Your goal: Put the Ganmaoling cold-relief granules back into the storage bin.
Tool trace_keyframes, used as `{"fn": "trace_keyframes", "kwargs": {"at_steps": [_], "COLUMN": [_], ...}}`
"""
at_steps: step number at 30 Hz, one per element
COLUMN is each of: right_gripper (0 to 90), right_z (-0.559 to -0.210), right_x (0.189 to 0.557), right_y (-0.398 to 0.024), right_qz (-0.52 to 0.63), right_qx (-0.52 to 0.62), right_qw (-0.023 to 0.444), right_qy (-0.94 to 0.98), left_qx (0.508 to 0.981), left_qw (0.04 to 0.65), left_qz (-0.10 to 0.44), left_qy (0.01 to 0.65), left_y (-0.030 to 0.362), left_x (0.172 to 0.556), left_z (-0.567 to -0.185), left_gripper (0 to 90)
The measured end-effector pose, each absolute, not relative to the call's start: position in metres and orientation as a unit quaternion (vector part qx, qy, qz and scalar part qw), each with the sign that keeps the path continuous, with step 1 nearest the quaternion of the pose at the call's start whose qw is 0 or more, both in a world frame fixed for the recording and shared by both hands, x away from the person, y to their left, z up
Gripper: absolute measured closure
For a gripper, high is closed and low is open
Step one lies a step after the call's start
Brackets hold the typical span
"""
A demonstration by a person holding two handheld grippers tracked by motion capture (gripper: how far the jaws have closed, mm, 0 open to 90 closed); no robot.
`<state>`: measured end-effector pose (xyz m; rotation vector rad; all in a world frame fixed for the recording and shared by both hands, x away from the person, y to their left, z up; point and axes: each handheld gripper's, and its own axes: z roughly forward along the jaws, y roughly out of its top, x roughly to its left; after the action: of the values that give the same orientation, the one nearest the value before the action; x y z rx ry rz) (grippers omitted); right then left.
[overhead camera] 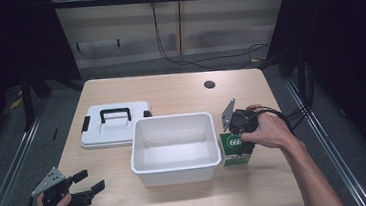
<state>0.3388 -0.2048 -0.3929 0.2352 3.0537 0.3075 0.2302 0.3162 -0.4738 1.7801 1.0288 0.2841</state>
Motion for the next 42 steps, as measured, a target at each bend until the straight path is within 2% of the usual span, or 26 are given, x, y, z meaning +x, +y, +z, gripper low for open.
{"fn": "trace_keyframes", "kwargs": {"at_steps": [4, 26, 42], "right_gripper": [8.9, 11.5, 15.9], "right_z": [-0.398, -0.424, -0.421], "right_x": [0.339, 0.346, 0.349], "right_y": [-0.203, -0.195, -0.197], "right_qz": [0.077, 0.026, 0.021], "right_qx": [0.078, 0.039, 0.07], "right_qw": [0.02, 0.019, 0.006], "right_qy": [0.994, 0.999, 0.997], "left_qx": [0.739, 0.74, 0.74], "left_qw": [0.509, 0.51, 0.508], "left_qz": [0.116, 0.115, 0.116], "left_qy": [0.426, 0.424, 0.426], "left_y": [0.317, 0.317, 0.317], "left_x": [0.231, 0.231, 0.231], "left_z": [-0.474, -0.474, -0.474], "left_gripper": [15.9, 15.9, 15.9]}}
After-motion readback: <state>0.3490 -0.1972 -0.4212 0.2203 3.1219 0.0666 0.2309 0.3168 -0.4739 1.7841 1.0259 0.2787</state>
